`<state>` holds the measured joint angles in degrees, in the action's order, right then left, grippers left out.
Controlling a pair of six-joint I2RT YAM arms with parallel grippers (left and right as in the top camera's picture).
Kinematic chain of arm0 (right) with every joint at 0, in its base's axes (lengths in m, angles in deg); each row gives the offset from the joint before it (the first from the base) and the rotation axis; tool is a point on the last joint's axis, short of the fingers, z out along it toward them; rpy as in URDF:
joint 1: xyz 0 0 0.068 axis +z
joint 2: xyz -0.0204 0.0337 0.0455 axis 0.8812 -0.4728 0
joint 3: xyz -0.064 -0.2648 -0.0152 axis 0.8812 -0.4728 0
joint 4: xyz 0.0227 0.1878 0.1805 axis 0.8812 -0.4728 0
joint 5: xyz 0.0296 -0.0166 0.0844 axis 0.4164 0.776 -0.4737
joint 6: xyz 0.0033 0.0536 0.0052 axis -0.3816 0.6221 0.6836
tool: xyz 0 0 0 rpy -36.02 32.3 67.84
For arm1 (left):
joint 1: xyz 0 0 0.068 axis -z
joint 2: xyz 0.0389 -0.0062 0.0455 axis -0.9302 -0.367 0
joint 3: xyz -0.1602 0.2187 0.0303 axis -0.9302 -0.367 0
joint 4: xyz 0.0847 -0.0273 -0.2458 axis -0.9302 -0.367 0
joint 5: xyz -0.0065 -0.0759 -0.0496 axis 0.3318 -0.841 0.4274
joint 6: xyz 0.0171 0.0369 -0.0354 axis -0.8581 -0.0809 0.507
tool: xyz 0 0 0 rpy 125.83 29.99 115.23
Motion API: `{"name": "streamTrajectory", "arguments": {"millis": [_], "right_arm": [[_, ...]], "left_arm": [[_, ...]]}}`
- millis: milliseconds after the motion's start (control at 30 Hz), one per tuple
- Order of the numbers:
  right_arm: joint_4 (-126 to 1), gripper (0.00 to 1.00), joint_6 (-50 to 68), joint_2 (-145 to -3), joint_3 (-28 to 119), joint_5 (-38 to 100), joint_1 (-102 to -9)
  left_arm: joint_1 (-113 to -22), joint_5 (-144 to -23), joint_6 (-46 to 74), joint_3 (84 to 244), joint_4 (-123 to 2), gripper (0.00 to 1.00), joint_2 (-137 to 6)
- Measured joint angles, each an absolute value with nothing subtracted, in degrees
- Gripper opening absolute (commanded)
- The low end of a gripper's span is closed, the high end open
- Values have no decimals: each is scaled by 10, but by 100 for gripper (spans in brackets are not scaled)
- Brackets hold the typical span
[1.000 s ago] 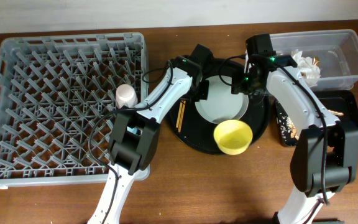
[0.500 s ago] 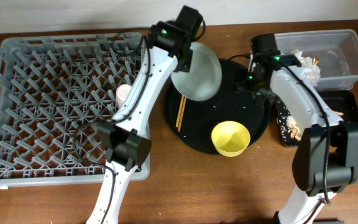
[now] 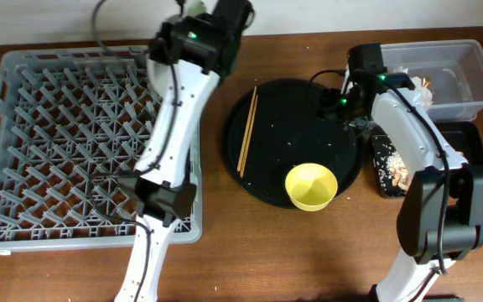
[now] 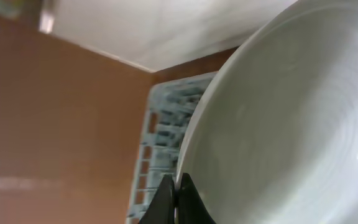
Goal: Sort waste into correct bins and load items into the dishwasher rack
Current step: 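Lift the white plate and stand it upright in the rack, then reach the left gripper to the yellow bowl on the tray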
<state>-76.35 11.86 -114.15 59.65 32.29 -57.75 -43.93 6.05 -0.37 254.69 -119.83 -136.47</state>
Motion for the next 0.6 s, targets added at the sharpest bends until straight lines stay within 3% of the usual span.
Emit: {"name": "streamTrajectory", "arguments": {"millis": [233,433,600], "right_arm": [[-755,80,123,-1142,597,321,-567],[-747,80,125,-1175,597,321,-567],[-747,80,125,-1178,597,321,-567]], "left_arm": [[-533,65,1,2547,-1180,1,-1365],[-607,-29,1,2547,-1162,0,-1365],[-618,-78,-2,2520,-1134,0,-1365]]}}
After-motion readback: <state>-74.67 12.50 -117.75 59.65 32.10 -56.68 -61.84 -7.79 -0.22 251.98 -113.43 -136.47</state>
